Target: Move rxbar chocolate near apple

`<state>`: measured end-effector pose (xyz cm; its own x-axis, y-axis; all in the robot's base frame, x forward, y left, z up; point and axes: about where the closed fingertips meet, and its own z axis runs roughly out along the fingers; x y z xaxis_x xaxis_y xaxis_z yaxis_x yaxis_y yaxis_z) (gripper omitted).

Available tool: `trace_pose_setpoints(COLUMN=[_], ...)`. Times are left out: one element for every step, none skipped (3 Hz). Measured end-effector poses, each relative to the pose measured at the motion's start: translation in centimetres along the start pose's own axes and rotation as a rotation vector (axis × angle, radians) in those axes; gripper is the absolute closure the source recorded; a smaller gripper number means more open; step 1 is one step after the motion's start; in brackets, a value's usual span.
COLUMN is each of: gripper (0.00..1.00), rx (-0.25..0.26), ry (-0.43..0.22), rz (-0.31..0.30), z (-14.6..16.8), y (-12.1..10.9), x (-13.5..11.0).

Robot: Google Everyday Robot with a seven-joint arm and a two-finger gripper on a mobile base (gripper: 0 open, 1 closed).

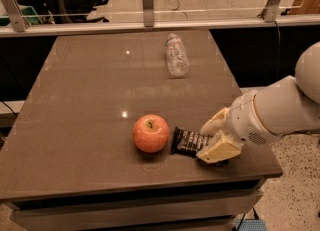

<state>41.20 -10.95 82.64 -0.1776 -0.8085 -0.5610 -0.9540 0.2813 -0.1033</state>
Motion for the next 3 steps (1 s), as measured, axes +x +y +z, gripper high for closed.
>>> trace_pose_setpoints(gripper=[0.38, 0.15, 0.00], rx=[-0.002, 0.001, 0.003], ry=[0.007, 0.016, 0.024], rz=[-0.004, -0.006, -0.007], z=[-0.01, -0.38, -0.58], y=[-0.33, -0.61, -0.71], x=[-0.31, -0.48, -0.55])
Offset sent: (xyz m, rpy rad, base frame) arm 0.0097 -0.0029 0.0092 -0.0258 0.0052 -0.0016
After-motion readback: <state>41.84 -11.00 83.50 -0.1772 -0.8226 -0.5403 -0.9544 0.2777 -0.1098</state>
